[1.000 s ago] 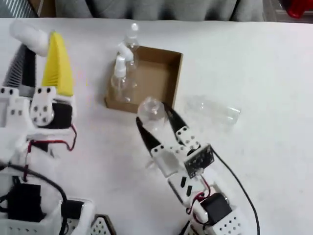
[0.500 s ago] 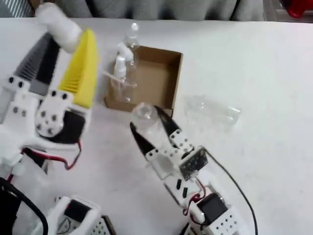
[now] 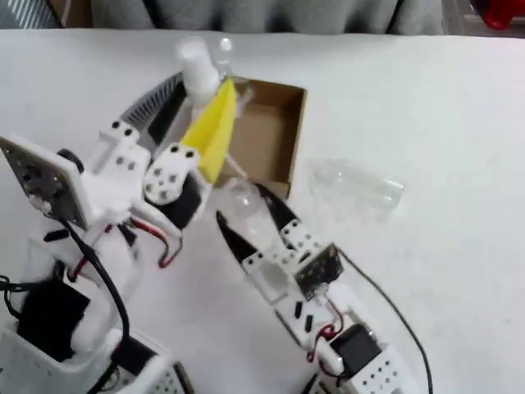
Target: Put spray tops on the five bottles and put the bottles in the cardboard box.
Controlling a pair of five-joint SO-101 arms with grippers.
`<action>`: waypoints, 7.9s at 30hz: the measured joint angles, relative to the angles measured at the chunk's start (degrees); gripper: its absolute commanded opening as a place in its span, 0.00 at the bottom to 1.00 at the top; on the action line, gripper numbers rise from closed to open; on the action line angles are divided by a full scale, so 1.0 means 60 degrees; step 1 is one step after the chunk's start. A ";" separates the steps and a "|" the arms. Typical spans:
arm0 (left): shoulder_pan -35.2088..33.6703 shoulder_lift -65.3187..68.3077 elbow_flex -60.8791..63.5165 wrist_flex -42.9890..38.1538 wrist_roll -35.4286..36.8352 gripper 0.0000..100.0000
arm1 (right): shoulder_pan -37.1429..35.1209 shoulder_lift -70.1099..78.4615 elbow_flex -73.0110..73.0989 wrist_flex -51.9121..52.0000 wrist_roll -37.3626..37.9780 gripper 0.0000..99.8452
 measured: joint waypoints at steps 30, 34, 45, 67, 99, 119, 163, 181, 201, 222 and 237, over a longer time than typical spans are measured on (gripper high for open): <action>0.0000 -0.1626 0.2462 -0.0381 -0.0762 0.02 | -0.0029 0.0000 0.0000 0.0000 0.0000 0.02; 0.0029 -0.1641 0.3136 -0.0381 -0.0762 0.02 | 0.0015 0.0000 0.0000 0.0000 0.0000 0.02; 0.0762 -0.3487 0.5700 -0.0527 -0.0762 0.02 | 0.0000 0.0000 0.0000 0.0000 0.0015 0.02; 0.0484 -0.3868 0.7253 -0.0689 -0.0440 0.24 | 0.0015 0.0000 0.0000 0.0234 0.0015 0.02; -0.0469 -0.7634 0.7385 0.1568 0.0015 0.05 | 0.1656 0.0000 -0.0132 0.0234 0.0015 0.02; 0.3267 -0.7458 0.9538 0.1758 0.0747 0.02 | 0.2066 0.2022 -0.1626 -0.0777 0.0015 0.02; 0.1260 -0.7516 1.2381 -0.2579 0.0850 0.02 | 0.0293 0.4103 -0.6256 0.3487 -0.1729 0.02; -0.3033 -0.7516 1.2308 0.1495 -0.1055 0.02 | 0.3136 0.9744 -0.6271 -0.1436 -0.1201 0.02; -0.4630 -0.7516 1.2381 0.1949 -0.1158 0.02 | 0.4117 1.6176 -1.0652 -0.1817 -0.1201 0.02; -0.4630 -0.7516 1.2381 0.1949 -0.1158 0.02 | 0.4278 1.9370 -1.2864 -0.2681 -0.1201 0.02; -0.4630 -0.7516 1.2381 0.1949 -0.1158 0.02 | 0.4278 2.0527 -1.2864 -0.3839 -0.0147 0.02</action>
